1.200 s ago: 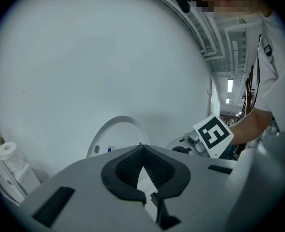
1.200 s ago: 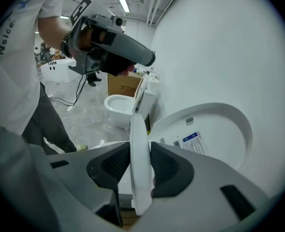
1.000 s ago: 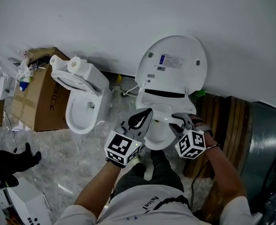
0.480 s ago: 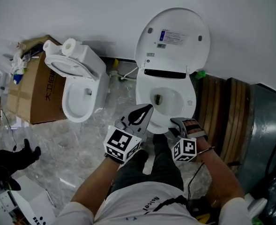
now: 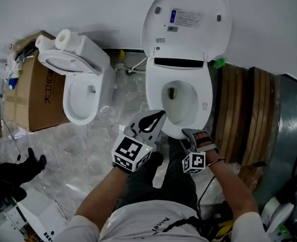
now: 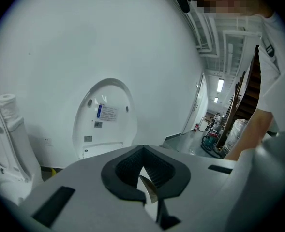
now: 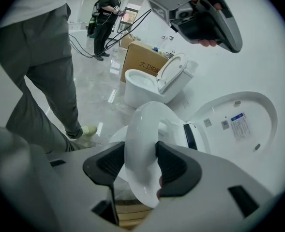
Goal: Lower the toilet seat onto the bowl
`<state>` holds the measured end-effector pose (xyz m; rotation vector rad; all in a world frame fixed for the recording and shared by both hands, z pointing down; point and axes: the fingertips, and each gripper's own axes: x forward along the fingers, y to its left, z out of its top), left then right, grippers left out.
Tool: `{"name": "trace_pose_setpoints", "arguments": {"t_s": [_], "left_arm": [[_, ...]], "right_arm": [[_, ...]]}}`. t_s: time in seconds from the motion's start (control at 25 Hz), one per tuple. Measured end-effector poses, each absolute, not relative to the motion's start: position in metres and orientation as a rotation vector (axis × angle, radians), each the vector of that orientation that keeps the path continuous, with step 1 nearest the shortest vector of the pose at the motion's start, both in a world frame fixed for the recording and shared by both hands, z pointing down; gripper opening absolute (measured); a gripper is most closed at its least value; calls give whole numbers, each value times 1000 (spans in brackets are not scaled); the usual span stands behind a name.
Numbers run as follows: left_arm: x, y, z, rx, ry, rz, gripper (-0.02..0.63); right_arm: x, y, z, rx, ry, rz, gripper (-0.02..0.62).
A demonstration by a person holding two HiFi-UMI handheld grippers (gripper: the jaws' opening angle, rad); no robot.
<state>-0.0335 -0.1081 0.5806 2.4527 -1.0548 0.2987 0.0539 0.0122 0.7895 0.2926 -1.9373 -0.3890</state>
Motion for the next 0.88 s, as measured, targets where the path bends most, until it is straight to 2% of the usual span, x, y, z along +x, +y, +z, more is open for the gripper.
{"name": "trace_pose_setpoints", "arguments": {"t_s": [0.32, 0.88], "left_arm": [[-14, -96, 637, 2473, -1000, 303, 8], [0, -73, 724, 2433, -982, 342, 8]], "right_arm": [[55, 41, 866, 287, -1971, -386, 233], [56, 59, 976, 239, -1946, -298, 225]]}}
